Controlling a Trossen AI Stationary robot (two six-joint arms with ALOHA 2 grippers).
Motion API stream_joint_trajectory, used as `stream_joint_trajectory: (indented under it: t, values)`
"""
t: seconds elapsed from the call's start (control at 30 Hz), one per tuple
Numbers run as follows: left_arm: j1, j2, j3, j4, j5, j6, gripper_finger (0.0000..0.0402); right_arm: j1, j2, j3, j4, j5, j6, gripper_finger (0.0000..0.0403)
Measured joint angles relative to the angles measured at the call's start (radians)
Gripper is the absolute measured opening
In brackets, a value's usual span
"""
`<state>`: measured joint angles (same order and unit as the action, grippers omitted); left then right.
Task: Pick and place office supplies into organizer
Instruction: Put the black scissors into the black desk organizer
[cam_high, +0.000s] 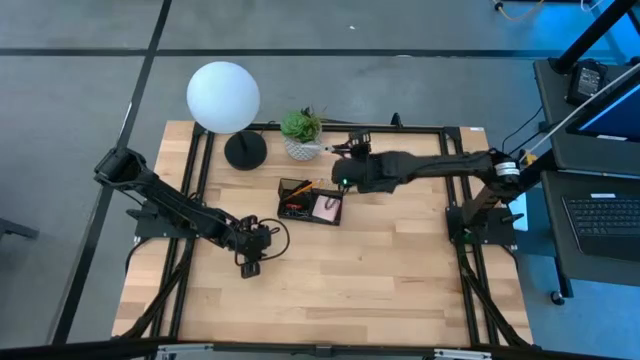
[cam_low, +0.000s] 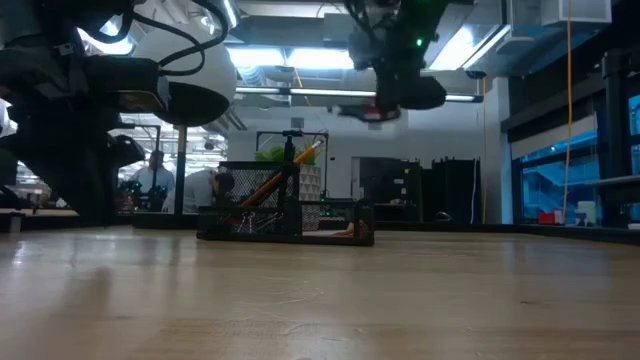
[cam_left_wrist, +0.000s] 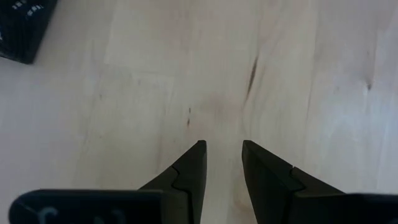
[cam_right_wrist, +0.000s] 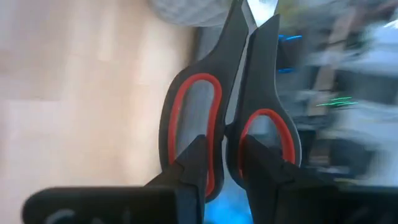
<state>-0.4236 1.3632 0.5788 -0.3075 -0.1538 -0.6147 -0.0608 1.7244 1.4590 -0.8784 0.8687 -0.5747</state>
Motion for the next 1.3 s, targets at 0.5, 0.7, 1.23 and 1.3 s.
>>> stream_joint_trajectory:
  t: [0.5,0.7,1.23,1.3]
  values:
    - [-0.003,0.0,0.0,-0.011,0.033,-0.018,0.0097,0.181,0.072,0.0,0.409,0.389,-0.846,0.0078]
    - [-0.003,0.0,0.0,-0.012,0.042,-0.018,0.0097,0.18,0.117,0.0,0.417,0.404,-0.927,0.0078]
    - [-0.01,0.0,0.0,-0.012,0.048,-0.018,0.0097,0.184,0.182,0.0,0.419,0.394,-1.014,0.0078]
    - [-0.01,0.0,0.0,-0.012,0.048,-0.018,0.0097,0.186,0.182,0.0,0.419,0.393,-1.033,0.0078]
